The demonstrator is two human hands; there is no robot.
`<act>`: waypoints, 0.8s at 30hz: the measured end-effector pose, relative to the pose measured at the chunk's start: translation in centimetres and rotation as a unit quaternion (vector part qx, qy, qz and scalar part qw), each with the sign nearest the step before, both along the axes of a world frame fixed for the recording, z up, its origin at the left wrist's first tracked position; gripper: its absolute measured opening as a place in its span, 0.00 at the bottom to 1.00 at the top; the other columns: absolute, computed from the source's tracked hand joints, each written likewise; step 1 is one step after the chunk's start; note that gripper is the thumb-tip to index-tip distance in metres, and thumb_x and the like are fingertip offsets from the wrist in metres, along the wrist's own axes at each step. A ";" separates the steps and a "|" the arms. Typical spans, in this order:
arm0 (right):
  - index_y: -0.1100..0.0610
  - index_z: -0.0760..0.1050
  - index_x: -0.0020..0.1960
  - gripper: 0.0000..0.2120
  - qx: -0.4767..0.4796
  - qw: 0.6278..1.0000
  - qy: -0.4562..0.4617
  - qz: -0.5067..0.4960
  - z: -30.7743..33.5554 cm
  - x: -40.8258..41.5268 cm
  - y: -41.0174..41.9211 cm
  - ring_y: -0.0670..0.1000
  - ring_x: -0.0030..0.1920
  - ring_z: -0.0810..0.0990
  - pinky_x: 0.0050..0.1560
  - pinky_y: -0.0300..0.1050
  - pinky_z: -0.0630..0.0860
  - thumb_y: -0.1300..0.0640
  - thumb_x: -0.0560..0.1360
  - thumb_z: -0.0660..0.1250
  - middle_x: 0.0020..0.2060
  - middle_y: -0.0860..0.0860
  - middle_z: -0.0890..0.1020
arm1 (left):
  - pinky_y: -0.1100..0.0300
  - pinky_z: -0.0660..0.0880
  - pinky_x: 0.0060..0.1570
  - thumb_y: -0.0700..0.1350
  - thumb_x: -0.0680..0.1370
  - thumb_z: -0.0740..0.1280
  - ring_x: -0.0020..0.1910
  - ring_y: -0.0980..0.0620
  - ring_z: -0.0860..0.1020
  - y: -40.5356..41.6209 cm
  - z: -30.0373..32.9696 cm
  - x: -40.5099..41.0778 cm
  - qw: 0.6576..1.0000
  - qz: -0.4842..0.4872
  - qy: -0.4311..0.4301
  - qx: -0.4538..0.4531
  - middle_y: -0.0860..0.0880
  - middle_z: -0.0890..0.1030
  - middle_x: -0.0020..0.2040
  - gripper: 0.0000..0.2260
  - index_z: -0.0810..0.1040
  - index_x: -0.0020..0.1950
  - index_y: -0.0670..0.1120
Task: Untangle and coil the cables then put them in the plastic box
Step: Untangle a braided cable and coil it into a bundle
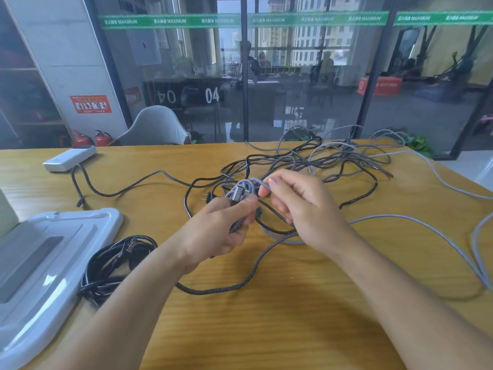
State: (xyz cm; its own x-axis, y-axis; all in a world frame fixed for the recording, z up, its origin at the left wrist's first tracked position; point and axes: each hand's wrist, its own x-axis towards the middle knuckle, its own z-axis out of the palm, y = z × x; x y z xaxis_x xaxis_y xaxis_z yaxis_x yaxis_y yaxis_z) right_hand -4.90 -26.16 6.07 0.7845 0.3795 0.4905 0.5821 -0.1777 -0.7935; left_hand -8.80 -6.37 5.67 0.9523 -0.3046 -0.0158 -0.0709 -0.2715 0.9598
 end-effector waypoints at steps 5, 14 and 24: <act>0.51 0.72 0.41 0.15 -0.121 0.985 -0.123 -0.028 -0.3 -1.0 0.2 0.51 0.28 0.70 0.33 0.55 0.70 0.49 0.85 0.57 0.27 0.49 0.72 | 0.58 0.55 0.28 0.65 0.83 0.60 0.29 0.49 0.54 -0.3 0.0 -0.1 0.997 0.038 -0.011 -0.073 0.47 0.60 0.32 0.21 0.70 0.42 0.49; 0.49 0.76 0.47 0.15 -0.010 0.996 -0.024 -0.080 -0.9 -0.6 1.1 0.45 0.27 0.66 0.31 0.43 0.63 0.50 0.88 0.55 0.26 0.42 0.70 | 0.58 0.53 0.27 0.61 0.86 0.56 0.28 0.49 0.54 0.0 0.1 -0.2 1.000 0.013 -0.016 -0.016 0.42 0.56 0.32 0.21 0.68 0.44 0.45; 0.52 0.76 0.49 0.15 -0.007 0.999 -0.016 -0.047 -0.9 -0.9 1.3 0.45 0.27 0.63 0.31 0.43 0.62 0.50 0.88 0.56 0.27 0.41 0.69 | 0.53 0.49 0.30 0.62 0.85 0.57 0.30 0.48 0.52 -0.8 -0.6 0.2 0.997 0.055 0.015 -0.052 0.47 0.60 0.30 0.22 0.69 0.45 0.45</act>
